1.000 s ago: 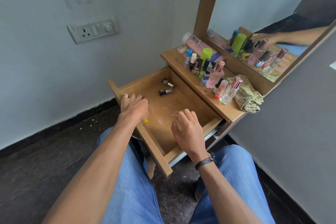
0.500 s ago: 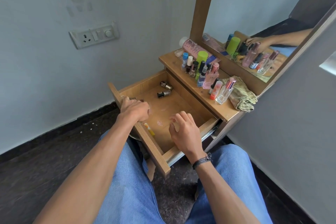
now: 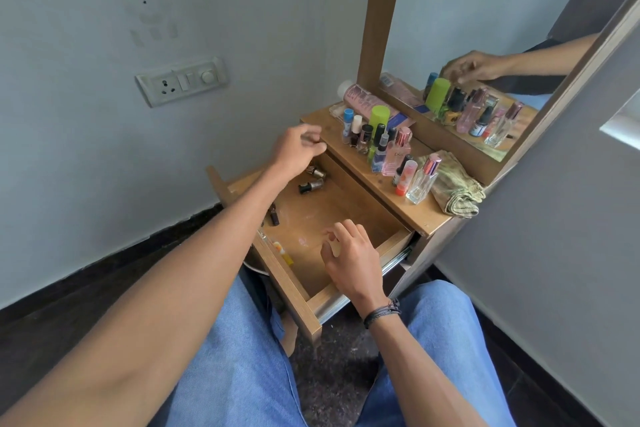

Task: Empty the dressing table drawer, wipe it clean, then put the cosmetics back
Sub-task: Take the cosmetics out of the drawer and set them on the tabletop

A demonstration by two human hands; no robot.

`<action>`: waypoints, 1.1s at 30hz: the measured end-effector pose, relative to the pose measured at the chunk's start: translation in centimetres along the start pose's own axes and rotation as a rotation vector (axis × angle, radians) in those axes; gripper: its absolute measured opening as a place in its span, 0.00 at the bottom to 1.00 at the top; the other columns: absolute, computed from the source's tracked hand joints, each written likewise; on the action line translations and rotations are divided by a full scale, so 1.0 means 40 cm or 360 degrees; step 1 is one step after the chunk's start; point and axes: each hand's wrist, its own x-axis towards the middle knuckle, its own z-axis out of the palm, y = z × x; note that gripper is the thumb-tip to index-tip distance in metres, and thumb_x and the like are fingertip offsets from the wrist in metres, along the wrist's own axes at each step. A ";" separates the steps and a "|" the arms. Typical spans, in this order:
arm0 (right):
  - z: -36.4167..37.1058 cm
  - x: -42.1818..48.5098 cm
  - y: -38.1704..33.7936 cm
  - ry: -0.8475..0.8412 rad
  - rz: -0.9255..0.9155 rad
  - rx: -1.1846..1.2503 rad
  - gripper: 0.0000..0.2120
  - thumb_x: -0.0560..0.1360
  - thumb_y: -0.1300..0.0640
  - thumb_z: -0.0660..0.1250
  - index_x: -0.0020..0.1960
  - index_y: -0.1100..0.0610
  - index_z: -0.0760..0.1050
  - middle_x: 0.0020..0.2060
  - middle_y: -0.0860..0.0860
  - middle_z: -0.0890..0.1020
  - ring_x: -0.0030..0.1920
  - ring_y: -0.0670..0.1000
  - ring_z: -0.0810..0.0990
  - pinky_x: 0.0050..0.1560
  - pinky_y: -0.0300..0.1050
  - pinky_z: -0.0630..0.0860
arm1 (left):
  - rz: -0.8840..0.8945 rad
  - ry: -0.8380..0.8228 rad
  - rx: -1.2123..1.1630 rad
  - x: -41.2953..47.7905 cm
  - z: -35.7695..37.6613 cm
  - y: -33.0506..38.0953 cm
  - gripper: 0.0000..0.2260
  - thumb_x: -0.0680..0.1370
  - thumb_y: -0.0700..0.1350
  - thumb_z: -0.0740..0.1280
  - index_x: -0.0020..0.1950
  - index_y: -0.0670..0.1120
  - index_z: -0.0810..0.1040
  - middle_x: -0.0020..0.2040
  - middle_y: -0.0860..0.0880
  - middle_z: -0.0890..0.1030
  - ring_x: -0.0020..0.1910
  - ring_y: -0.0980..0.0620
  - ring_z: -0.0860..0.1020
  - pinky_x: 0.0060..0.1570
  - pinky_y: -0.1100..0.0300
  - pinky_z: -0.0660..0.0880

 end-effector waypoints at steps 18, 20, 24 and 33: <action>0.007 0.007 0.007 -0.0023 0.0013 -0.0005 0.09 0.78 0.53 0.66 0.58 0.50 0.78 0.49 0.43 0.79 0.49 0.46 0.74 0.36 0.42 0.78 | -0.0062 0.0232 -0.0499 0.138 0.125 0.032 0.13 0.79 0.39 0.72 0.61 0.48 0.77 0.56 0.51 0.83 0.54 0.53 0.81 0.48 0.64 0.78; 0.008 0.008 0.008 -0.0019 0.0019 0.0002 0.09 0.78 0.53 0.66 0.58 0.49 0.78 0.48 0.43 0.79 0.49 0.46 0.74 0.35 0.43 0.78 | -0.0008 0.0296 -0.0323 0.137 0.113 0.019 0.11 0.80 0.42 0.71 0.62 0.49 0.80 0.55 0.52 0.82 0.53 0.54 0.80 0.51 0.62 0.77; 0.014 0.010 0.010 -0.0015 0.0038 0.0001 0.09 0.78 0.52 0.65 0.57 0.49 0.77 0.48 0.43 0.78 0.49 0.46 0.74 0.34 0.46 0.79 | 0.0049 0.0388 -0.0011 0.150 0.085 -0.006 0.09 0.78 0.43 0.74 0.58 0.47 0.85 0.57 0.48 0.81 0.54 0.50 0.81 0.56 0.60 0.77; 0.016 0.009 0.009 -0.0011 0.0064 -0.0001 0.08 0.78 0.52 0.65 0.57 0.48 0.77 0.48 0.42 0.78 0.49 0.45 0.74 0.35 0.45 0.80 | 0.0120 0.0267 0.0033 0.151 0.067 0.058 0.21 0.71 0.35 0.78 0.60 0.46 0.75 0.47 0.55 0.83 0.41 0.57 0.80 0.43 0.61 0.78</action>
